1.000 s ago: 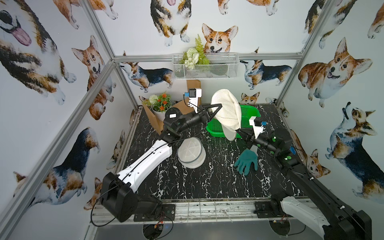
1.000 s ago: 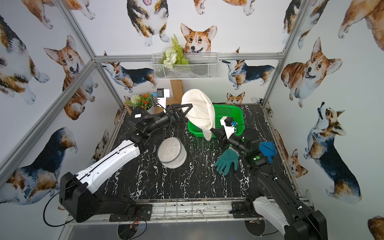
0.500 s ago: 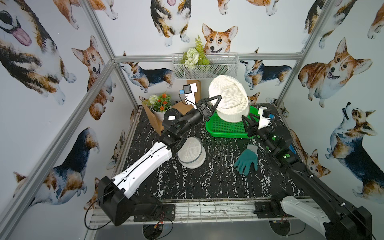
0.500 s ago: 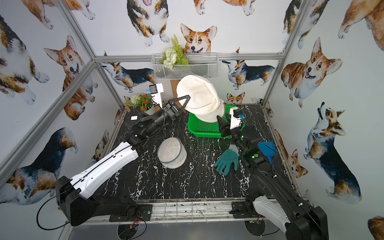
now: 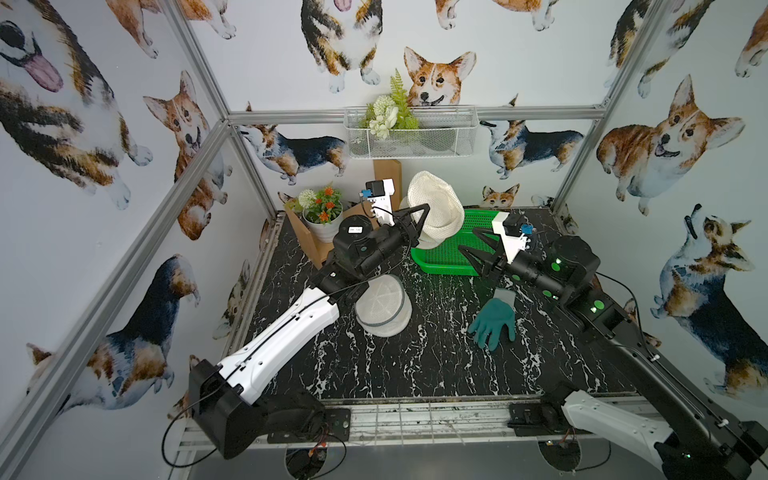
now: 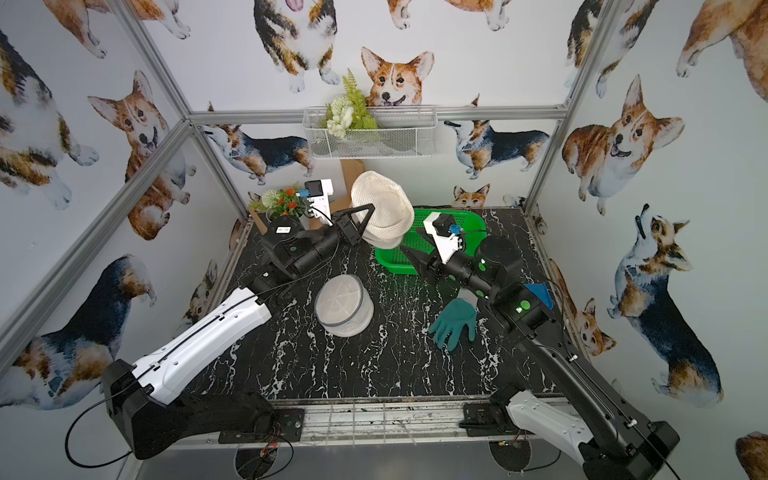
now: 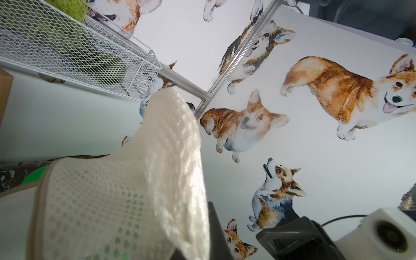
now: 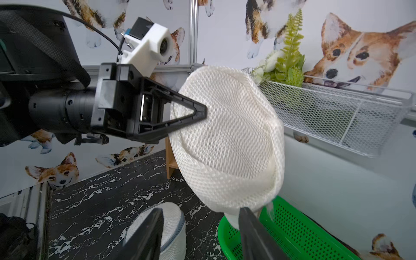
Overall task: Turn the laundry bag inside out
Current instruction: Turn over the laundry bag.
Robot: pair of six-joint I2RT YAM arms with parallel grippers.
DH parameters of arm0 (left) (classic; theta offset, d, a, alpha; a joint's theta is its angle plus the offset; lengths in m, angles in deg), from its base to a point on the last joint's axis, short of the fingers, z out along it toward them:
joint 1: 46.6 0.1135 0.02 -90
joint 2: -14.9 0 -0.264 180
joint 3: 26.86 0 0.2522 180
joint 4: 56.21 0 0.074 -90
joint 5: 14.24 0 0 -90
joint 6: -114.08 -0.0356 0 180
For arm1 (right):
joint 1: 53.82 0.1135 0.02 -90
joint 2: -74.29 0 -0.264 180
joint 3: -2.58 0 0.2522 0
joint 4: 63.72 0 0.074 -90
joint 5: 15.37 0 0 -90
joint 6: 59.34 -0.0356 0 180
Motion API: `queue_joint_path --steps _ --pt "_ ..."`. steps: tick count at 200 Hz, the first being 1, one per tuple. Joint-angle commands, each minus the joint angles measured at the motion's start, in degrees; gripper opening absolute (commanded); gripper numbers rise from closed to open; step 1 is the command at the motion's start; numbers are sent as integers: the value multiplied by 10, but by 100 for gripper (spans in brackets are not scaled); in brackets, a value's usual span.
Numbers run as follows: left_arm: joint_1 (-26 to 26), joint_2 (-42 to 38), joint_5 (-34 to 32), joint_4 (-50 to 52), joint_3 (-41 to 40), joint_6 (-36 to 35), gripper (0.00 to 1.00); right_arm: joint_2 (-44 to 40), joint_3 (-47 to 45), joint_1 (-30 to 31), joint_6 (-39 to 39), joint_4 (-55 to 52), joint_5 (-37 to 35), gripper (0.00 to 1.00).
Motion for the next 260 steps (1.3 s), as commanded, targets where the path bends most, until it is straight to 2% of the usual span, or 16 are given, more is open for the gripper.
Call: queue_joint_path --steps 1,8,17,30,53,74,89,120,134,155,169,194,216,237,260 --pt "0 1 1 0 9 -10 0 25 22 13 62 12 -60 62" --pt "0 1 0 2 9 -6 0 31 18 16 77 37 -60 62" --pt "0 1 -2 6 11 -1 0 39 12 19 103 62 -53 69" --pt "0 3 -10 25 21 14 0 58 12 22 147 74 -31 71" --pt "0 14 -7 64 47 35 0 98 17 23 190 95 -12 72" --pt "0 17 -11 77 57 62 0 118 17 29 230 117 -25 70" --pt "0 17 -14 76 56 78 0 128 5 40 265 155 -72 64" --pt "0 15 -25 84 58 112 0 132 -45 61 331 291 -193 41" --pt "0 15 -30 87 58 131 0 132 -64 67 350 342 -217 30" --pt "0 17 -38 81 55 160 0 130 -72 68 340 369 -227 10" --pt "0 17 -45 71 52 173 14 125 -77 68 319 372 -229 0" --pt "0 8 -61 43 38 170 42 114 -81 67 259 354 -225 0" --pt "0 -15 -92 21 12 138 59 105 -83 62 202 319 -225 0" --pt "1 -45 -105 -3 -17 59 65 99 -73 39 135 271 -211 0" --pt "0 -75 -98 4 -35 -80 63 85 -72 -3 61 253 -169 0"
